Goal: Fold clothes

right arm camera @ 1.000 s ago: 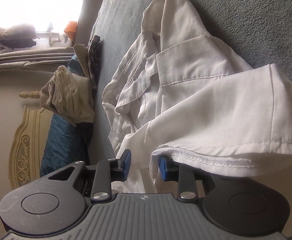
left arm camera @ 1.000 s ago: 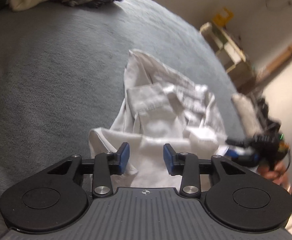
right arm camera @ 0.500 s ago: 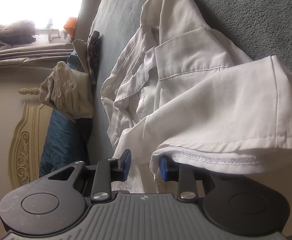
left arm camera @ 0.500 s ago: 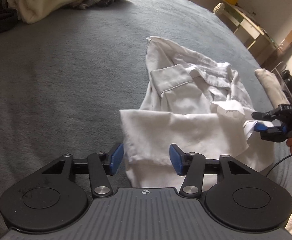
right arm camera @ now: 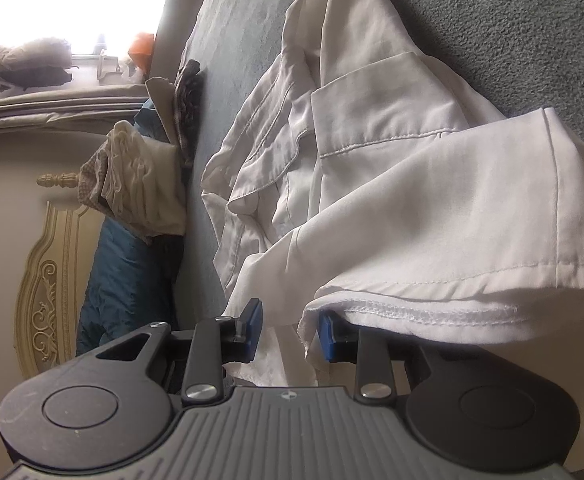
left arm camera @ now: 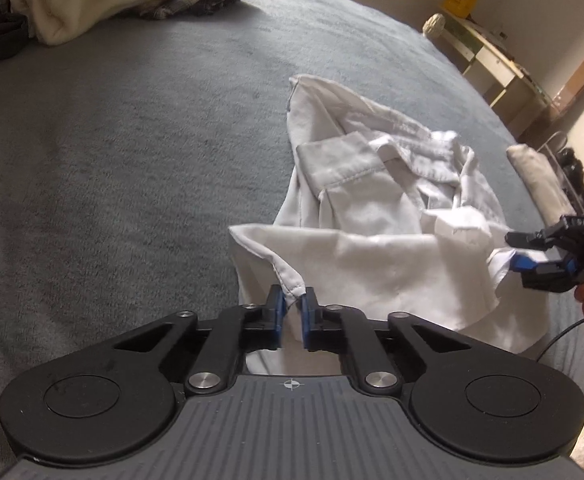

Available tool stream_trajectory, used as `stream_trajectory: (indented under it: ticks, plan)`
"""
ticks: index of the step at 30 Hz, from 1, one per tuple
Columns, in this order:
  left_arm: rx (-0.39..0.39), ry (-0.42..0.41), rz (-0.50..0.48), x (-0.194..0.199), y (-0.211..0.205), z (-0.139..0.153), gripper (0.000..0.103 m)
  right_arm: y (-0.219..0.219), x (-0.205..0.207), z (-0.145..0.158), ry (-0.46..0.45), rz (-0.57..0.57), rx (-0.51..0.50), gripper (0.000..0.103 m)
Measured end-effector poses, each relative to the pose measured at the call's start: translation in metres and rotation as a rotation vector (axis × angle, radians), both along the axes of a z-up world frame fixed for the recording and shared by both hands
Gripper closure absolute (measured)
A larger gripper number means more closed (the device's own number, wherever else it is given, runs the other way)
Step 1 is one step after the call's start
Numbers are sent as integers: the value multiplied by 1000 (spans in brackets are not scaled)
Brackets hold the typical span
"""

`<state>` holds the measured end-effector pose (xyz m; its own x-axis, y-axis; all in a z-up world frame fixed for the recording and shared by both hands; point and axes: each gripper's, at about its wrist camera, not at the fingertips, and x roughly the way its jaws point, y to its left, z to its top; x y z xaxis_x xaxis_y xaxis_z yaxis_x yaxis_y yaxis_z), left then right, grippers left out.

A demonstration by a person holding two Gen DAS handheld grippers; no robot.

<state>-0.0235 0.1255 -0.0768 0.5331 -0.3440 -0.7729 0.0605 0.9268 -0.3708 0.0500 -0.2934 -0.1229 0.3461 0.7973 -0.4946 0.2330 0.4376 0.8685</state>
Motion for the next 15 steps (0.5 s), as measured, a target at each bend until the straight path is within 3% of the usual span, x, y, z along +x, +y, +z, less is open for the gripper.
stream_trajectory:
  ticks: [4, 8, 15]
  plan:
    - [-134, 4, 49, 13, 15, 2, 100, 0, 5, 3, -13, 1, -1, 71]
    - [-318, 19, 143, 34, 34, -4, 100, -3, 15, 6, -27, -10, 7, 71]
    - [-641, -2, 413, 71, 59, -47, 99, -14, 48, 6, -27, -73, 18, 70]
